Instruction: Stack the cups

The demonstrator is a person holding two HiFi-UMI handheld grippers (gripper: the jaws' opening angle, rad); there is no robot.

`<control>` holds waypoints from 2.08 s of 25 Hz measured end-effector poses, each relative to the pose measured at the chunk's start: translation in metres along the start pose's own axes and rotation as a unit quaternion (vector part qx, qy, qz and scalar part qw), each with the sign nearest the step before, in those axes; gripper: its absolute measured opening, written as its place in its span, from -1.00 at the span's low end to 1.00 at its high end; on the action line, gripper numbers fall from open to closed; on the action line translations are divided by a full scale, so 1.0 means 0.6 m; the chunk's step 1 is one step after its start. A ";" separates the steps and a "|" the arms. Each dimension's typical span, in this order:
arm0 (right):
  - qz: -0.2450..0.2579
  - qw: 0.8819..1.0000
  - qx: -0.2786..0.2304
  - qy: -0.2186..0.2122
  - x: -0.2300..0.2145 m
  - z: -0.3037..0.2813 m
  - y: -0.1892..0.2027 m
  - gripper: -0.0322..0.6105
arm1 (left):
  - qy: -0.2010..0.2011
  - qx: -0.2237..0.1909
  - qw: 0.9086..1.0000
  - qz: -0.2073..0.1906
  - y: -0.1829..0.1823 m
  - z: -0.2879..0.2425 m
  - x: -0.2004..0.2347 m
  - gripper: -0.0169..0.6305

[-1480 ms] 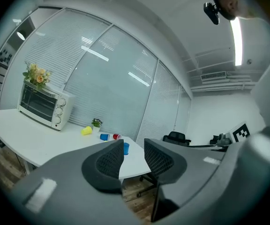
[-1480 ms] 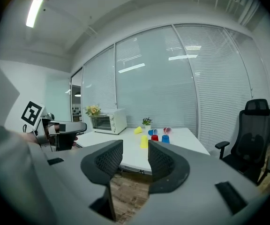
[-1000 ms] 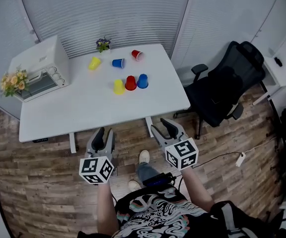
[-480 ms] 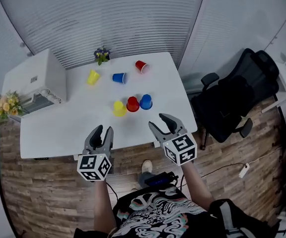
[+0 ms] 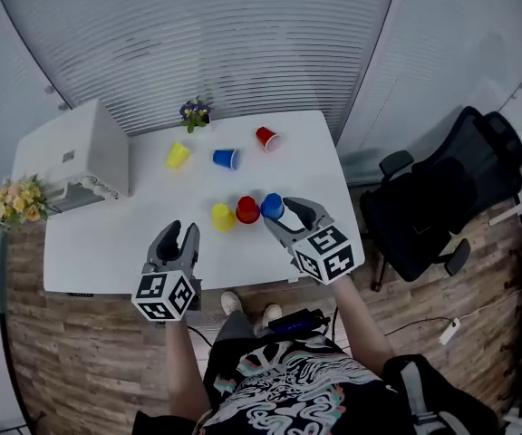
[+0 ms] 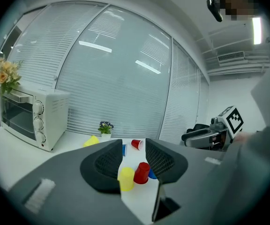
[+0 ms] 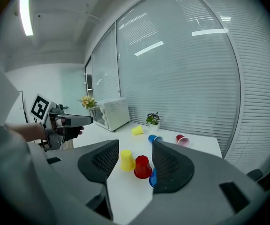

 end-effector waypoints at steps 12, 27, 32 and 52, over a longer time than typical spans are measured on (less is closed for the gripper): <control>0.031 0.998 0.044 -0.030 -0.036 -0.098 -0.033 -0.16 | 0.020 0.024 0.999 0.020 0.001 -0.101 0.059 -0.48; 0.037 0.990 0.119 -0.066 -0.106 -0.283 -0.029 -0.11 | 0.068 0.087 0.992 0.057 0.026 -0.261 0.154 -0.48; 0.048 0.983 0.152 -0.086 -0.109 -0.331 -0.019 -0.07 | 0.086 0.082 0.987 0.109 0.030 -0.291 0.176 -0.56; 0.113 0.951 0.252 -0.138 -0.132 -0.479 0.008 -0.03 | 0.088 0.169 0.979 0.070 0.078 -0.372 0.213 -0.46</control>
Point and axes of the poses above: the fingertips, and each gripper's own axes: z backward along the fingers, x to its left, y out of its underside, the point moved 1 cm from there along z, backward along the fingers, and after that the axes turned 10 degrees about z, right-handed, at the moved point
